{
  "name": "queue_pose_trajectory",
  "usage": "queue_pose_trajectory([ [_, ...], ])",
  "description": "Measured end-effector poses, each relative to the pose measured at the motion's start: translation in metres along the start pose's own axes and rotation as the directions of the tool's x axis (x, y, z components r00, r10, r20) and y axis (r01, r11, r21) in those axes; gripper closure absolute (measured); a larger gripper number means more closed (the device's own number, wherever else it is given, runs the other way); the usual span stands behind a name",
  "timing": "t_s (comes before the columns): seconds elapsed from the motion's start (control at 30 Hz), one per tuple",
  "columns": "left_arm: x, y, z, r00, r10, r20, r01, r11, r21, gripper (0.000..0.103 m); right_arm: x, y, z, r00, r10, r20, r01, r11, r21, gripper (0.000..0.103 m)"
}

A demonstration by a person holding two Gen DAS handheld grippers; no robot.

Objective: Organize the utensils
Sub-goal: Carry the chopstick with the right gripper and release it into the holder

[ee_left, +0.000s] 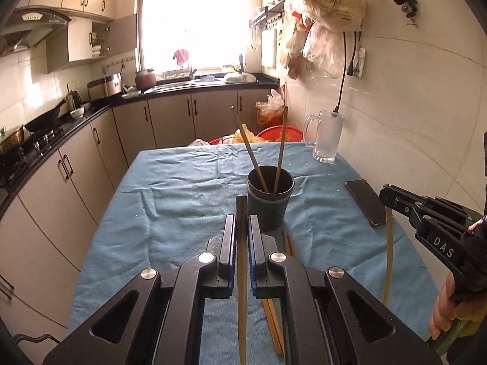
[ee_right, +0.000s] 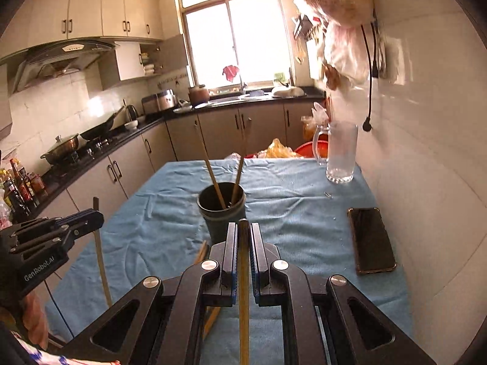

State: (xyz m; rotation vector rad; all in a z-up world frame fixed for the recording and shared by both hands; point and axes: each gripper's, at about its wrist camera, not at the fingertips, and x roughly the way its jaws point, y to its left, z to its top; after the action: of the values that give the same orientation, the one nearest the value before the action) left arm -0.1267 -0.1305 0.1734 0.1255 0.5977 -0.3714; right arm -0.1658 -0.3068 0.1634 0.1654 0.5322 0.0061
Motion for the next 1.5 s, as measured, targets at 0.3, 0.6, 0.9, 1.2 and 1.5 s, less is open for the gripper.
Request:
queue_pose_trajectory([
  [0.3,-0.031,-0.008,-0.005,0.999,0.018,0.041,-0.019,1.000,0.011,0.096,-0.032,0.008,0.001,0.998,0.010,0.054,-0.010,1.000,0.004,0.096],
  [0.6,-0.049,-0.011,-0.002,0.997,0.031,0.074,-0.033,0.999,0.019,0.096,-0.051,0.011,0.012,0.994,0.017,0.112,-0.018,1.000,0.003,0.096],
  [0.9,-0.055,-0.012,0.008,0.996,0.016,0.085,-0.018,1.000,0.024,0.096,-0.060,0.008,0.030,0.986,0.034,0.164,-0.039,0.999,0.025,0.096],
  [1.2,-0.051,-0.004,0.027,0.996,-0.001,0.090,0.000,1.000,0.014,0.096,-0.059,-0.004,0.059,0.972,0.053,0.227,-0.077,0.992,0.096,0.096],
  [1.5,-0.048,0.010,0.078,0.989,-0.029,0.145,0.030,1.000,-0.006,0.096,-0.036,-0.007,0.104,0.960,0.051,0.276,-0.084,0.990,0.109,0.096],
])
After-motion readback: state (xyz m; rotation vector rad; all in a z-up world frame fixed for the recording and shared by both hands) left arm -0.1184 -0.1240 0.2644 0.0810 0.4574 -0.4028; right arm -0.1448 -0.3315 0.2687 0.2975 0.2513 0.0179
